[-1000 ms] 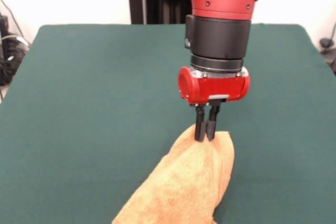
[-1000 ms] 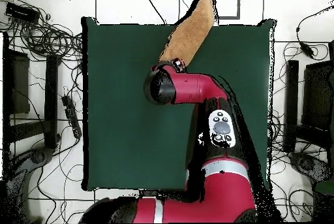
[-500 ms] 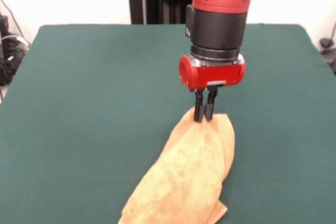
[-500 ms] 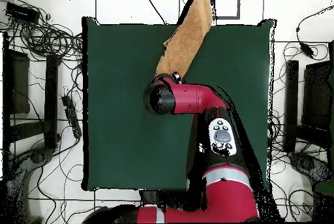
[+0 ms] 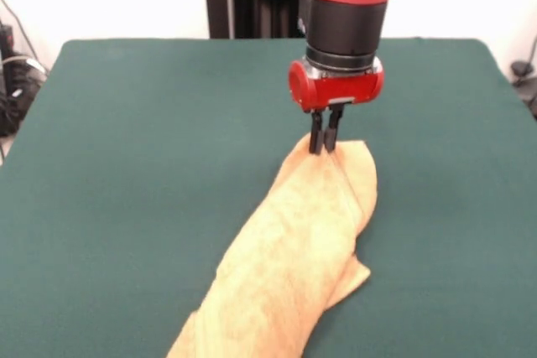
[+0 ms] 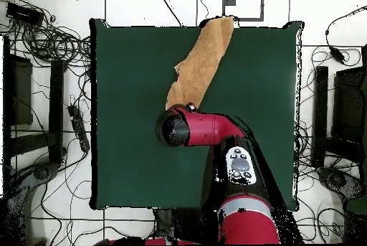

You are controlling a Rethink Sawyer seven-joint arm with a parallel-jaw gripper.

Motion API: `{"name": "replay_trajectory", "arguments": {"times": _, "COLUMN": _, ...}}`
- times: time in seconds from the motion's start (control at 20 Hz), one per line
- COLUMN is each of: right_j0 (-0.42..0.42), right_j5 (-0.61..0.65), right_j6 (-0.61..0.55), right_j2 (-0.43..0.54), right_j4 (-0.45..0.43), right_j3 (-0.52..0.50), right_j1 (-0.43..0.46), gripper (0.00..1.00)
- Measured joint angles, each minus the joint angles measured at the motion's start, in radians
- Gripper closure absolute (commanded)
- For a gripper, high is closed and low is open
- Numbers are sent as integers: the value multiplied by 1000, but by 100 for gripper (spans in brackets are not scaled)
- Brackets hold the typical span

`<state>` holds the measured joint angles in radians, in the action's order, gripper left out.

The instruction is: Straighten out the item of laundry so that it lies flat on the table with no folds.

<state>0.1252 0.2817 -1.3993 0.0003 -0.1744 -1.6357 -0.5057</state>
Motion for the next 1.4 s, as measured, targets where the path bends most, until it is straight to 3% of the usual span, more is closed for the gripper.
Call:
{"name": "replay_trajectory", "arguments": {"times": 0.7, "right_j0": -26, "right_j5": -51, "right_j6": 0, "right_j2": -14, "right_j4": -38, "right_j3": -168, "right_j1": -6, "gripper": 100}}
{"name": "replay_trajectory", "arguments": {"times": 1.05, "right_j0": -14, "right_j5": -14, "right_j6": 0, "right_j2": -13, "right_j4": -38, "right_j3": -283, "right_j1": -115, "gripper": 100}}
{"name": "replay_trajectory", "arguments": {"times": 1.4, "right_j0": -10, "right_j5": 24, "right_j6": 0, "right_j2": -12, "right_j4": -37, "right_j3": -302, "right_j1": -171, "gripper": 100}}
